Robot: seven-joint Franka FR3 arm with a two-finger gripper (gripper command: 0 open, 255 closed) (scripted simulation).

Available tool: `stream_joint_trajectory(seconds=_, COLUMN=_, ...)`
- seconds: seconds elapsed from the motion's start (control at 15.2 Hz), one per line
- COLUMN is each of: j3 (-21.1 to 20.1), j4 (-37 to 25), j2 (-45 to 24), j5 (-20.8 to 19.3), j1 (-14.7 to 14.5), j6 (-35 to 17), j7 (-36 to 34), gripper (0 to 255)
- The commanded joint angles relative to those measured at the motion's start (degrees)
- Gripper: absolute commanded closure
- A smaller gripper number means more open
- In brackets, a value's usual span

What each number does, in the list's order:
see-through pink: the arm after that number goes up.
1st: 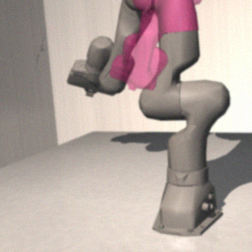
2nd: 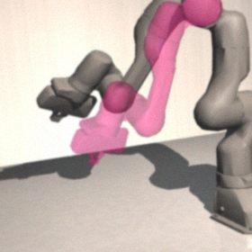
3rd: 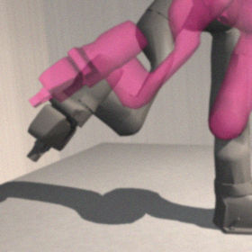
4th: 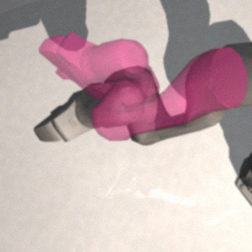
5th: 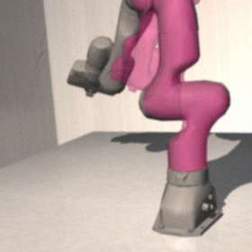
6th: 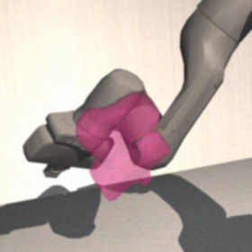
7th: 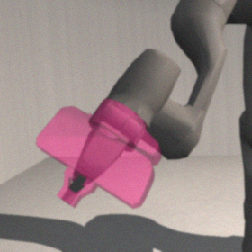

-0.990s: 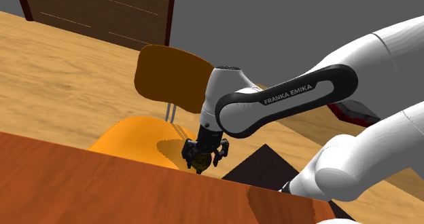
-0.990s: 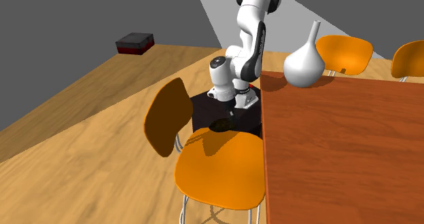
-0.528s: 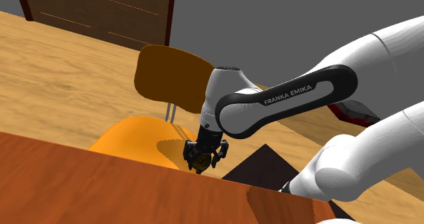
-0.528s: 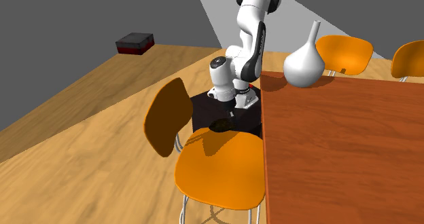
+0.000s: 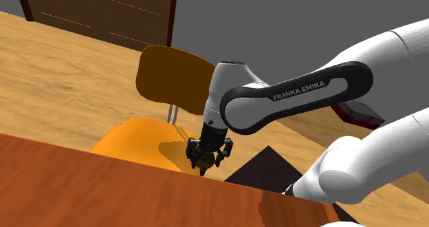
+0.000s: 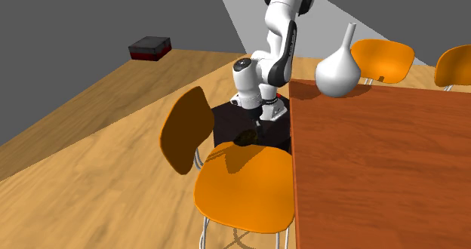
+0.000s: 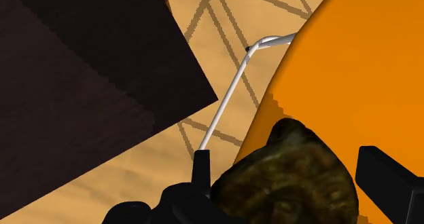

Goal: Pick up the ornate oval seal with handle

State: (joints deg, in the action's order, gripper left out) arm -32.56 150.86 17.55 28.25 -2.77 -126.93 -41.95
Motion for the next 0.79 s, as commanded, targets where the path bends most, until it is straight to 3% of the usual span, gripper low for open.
stream_joint_trajectory(seconds=0.0, j3=0.6, j4=-0.6, j2=1.7, j5=-0.1, j1=0.0, j6=2.3, j7=0.0, gripper=255)
stream_joint_trajectory(seconds=0.73, j3=2.7, j4=-4.1, j2=6.9, j5=-0.9, j1=-0.2, j6=10.9, j7=-1.0, gripper=255)
